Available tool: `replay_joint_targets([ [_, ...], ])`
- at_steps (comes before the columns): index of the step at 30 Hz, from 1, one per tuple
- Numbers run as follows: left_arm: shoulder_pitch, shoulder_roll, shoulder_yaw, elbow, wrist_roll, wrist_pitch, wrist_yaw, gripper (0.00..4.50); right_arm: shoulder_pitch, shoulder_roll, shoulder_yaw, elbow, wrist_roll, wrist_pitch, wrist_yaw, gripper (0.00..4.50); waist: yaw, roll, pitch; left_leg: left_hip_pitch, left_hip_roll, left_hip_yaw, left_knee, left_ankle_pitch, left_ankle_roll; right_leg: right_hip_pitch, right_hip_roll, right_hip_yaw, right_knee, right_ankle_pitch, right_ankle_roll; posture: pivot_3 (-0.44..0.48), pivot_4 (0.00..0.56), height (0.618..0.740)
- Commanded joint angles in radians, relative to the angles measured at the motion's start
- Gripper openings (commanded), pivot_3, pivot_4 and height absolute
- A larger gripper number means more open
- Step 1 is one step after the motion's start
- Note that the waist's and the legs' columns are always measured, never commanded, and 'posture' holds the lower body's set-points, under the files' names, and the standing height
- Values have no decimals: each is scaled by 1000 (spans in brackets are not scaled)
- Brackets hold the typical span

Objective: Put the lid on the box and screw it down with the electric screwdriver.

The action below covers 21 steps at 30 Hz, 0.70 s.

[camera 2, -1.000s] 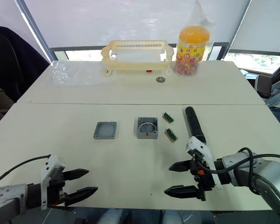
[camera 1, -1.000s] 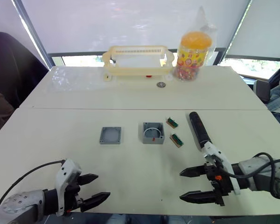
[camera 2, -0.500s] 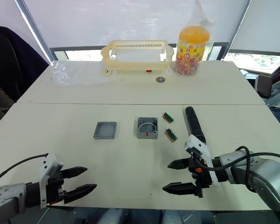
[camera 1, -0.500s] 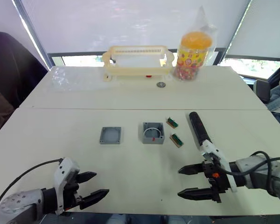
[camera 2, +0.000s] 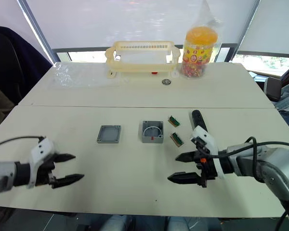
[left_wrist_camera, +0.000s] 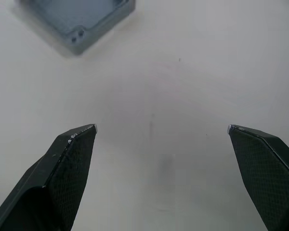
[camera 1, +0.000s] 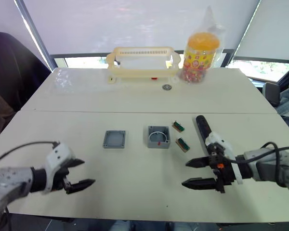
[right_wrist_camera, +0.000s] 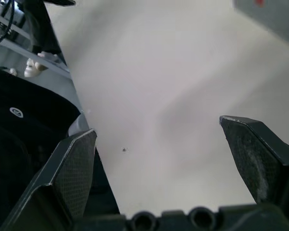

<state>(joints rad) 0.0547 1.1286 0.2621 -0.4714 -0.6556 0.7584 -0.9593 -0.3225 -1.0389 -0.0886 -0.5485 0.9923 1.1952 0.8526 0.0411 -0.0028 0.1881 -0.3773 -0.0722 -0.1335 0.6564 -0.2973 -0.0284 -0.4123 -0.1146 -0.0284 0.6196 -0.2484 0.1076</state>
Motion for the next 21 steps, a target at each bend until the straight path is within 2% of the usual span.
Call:
replay_joint_targets([
  [1,-336,52,-171,54,8,20,-132,4500,-101,15,-13,-61,56,25,-42,4447,1,0,0,0,0,0,1,0,0,1,0,-1,1,0,0,0,150,740],
  [6,-769,-84,-488,207,165,-17,-277,4500,-69,32,66,-154,-16,1,-116,4447,-8,-2,0,2,-3,3,-5,0,0,1,0,0,-1,4,9,0,150,740],
  [9,-935,-189,-655,309,270,-55,-372,4500,4,43,63,-207,-27,-6,-160,4447,-7,-4,1,-3,-3,3,-5,3,-5,-3,0,0,-1,3,9,0,150,740],
  [13,-1058,-354,-771,469,374,-109,-398,4500,104,72,39,-259,-25,-18,-224,4447,-12,-4,1,-15,-4,3,4,3,-5,-13,0,0,1,5,11,0,150,740],
  [17,-1114,-452,-836,595,461,-175,-436,4500,170,106,28,-296,-22,-25,-285,4447,-22,-4,1,-16,-4,4,9,3,-4,-11,-1,1,2,8,13,0,150,740],
  [21,-1167,-574,-857,733,533,-242,-416,4500,198,150,15,-319,-4,-20,-357,4447,-28,-5,2,-14,-4,2,11,2,0,-11,-1,2,9,8,13,0,150,740],
])
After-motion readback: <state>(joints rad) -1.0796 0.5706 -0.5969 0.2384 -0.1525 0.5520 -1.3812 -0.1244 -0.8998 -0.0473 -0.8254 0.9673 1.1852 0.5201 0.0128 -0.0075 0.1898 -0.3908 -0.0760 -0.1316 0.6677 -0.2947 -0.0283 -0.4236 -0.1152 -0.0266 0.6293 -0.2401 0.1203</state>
